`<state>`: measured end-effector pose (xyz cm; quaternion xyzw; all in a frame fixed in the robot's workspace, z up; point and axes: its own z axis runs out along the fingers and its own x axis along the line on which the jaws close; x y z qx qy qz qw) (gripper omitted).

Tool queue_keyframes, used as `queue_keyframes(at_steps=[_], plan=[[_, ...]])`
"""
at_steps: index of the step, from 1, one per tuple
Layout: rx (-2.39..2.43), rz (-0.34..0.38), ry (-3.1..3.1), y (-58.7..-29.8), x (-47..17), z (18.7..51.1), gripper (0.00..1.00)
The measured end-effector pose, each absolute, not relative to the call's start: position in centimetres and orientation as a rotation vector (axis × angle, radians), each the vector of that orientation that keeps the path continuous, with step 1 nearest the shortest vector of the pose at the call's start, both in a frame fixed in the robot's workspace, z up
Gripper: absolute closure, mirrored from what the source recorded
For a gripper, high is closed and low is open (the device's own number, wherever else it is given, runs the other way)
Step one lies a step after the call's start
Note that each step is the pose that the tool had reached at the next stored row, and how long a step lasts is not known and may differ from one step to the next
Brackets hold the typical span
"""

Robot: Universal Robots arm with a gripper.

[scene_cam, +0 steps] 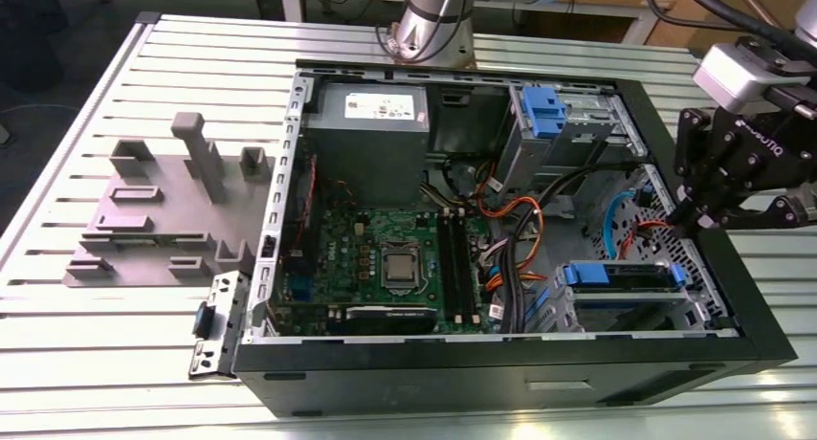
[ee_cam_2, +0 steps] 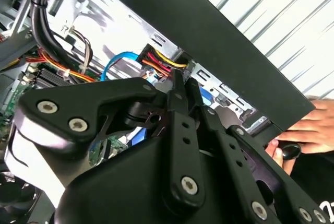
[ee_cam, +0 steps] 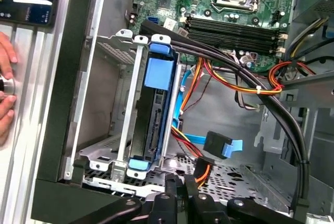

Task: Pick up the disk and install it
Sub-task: 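Insert the first disk wire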

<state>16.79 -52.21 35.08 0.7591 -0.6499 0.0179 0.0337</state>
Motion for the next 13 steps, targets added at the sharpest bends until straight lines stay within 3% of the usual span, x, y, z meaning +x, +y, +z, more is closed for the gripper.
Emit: queue_keyframes(at_steps=[2, 3, 9, 11, 13], plan=[[2.33, 0.064, -1.995, -52.21, 16.79, 35.06, 0.81], [2.327, 0.068, -1.993, -52.21, 16.79, 35.03, 0.75], [2.315, 0.087, -1.983, -52.2, 16.84, 34.8, 0.75], [2.315, 0.087, -1.982, -52.2, 16.85, 34.76, 0.82], [2.316, 0.086, -1.983, -52.21, 16.85, 34.74, 0.83]])
